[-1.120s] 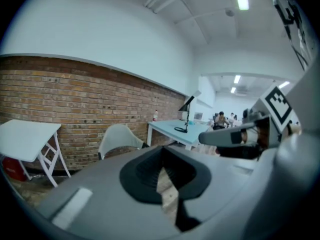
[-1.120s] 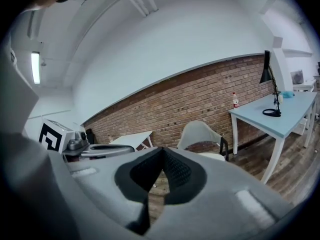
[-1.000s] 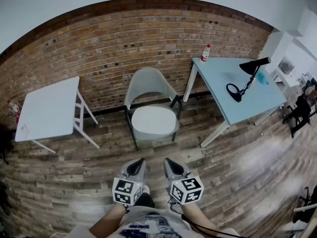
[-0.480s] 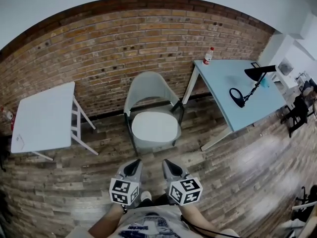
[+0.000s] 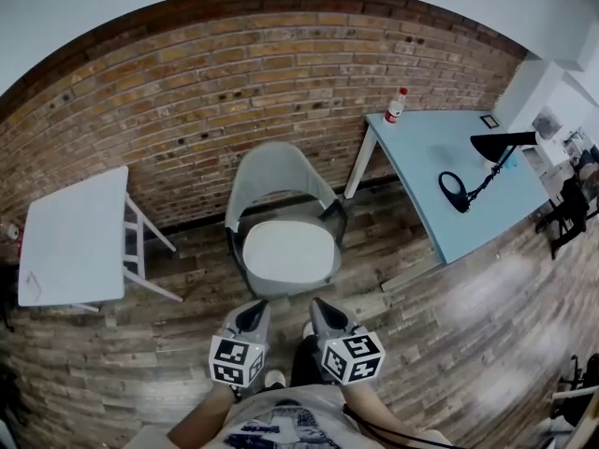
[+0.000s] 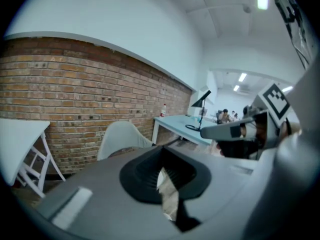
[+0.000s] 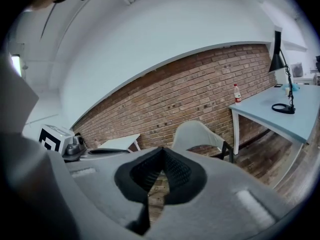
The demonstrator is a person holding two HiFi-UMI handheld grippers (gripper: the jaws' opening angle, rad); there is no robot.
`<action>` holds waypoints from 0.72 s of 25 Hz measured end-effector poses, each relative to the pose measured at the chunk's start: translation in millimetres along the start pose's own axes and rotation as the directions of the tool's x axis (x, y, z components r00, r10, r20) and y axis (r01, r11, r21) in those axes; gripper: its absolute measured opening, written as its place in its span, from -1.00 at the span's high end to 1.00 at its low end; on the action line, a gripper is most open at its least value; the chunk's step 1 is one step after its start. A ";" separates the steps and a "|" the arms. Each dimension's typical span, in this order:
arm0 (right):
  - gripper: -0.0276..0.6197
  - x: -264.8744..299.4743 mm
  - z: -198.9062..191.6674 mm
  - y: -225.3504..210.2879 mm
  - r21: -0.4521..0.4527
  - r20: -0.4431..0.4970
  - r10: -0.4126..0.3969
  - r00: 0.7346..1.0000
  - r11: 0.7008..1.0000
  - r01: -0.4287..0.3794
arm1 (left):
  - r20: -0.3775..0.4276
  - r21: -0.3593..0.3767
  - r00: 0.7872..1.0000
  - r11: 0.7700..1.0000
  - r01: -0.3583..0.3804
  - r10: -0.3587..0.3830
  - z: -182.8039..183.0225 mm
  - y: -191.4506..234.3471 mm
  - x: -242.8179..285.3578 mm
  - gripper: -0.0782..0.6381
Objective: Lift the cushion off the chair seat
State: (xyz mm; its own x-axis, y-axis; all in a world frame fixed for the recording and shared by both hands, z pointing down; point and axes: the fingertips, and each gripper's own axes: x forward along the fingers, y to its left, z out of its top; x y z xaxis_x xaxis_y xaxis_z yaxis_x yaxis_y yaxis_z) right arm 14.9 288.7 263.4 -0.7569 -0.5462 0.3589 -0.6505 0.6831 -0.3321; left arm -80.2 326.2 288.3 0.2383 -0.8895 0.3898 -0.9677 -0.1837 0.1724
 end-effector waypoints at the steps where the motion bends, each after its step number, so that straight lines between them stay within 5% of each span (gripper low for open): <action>1: 0.92 7.6 4.6 -9.9 0.003 -0.003 0.004 1.000 1.000 -0.004 | -0.001 -0.003 1.000 1.000 -0.006 0.006 4.5 2.5 11.5 0.81; 18: 0.92 103.0 61.7 -146.9 0.057 -0.077 0.094 0.993 0.994 -0.090 | -0.083 -0.016 0.990 0.993 -0.113 0.112 51.8 28.7 166.3 0.81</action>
State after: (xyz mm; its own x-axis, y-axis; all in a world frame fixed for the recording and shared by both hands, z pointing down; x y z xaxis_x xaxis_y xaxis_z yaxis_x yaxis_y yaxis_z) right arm 28.6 102.2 295.3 -0.8074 -0.4406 0.3925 -0.5826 0.7007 -0.4118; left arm -72.6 151.3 311.2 0.1347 -0.8669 0.4800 -0.9871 -0.0750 0.1416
